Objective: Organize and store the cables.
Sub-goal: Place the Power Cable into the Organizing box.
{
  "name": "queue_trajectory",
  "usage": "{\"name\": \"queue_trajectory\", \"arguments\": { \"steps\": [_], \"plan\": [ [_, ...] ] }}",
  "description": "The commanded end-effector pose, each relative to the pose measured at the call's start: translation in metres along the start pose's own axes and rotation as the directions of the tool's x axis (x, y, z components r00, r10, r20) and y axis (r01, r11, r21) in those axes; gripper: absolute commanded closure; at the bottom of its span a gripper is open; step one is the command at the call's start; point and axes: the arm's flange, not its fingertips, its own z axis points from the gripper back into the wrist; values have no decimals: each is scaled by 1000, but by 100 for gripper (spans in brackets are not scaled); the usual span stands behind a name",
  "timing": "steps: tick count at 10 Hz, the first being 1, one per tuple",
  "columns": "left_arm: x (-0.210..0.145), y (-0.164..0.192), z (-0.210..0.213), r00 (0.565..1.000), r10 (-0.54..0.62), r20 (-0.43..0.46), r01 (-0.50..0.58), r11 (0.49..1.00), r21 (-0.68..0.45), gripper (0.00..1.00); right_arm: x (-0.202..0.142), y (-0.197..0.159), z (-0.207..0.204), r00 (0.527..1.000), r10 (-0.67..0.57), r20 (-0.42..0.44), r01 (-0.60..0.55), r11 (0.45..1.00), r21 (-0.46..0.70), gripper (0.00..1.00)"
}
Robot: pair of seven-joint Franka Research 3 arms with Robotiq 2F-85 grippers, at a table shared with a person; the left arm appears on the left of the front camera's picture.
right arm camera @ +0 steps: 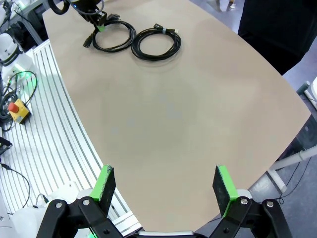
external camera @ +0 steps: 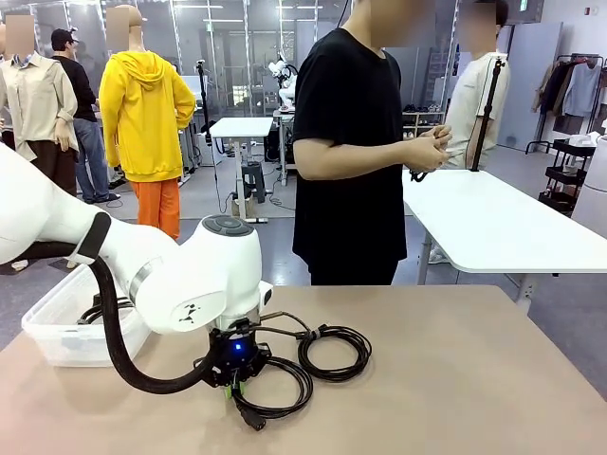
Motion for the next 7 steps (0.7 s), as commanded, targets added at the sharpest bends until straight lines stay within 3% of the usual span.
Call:
{"name": "queue_trajectory", "arguments": {
  "steps": [1,2,5,7],
  "plan": [
    [-7,9,27,998,-65,7,65,998,16,100,0,0,2,1000,16,12,-16,1000,9,0],
    [-10,14,37,996,-90,27,90,996,14,92,0,0,2,1000,16,12,-16,1000,9,0],
    [-12,20,43,990,-130,59,131,991,-3,92,0,0,2,1000,16,12,-16,1000,9,0],
    [-10,10,42,994,-97,53,98,995,-1,92,0,0,2,1000,16,12,-16,1000,9,0]
  ]
}}
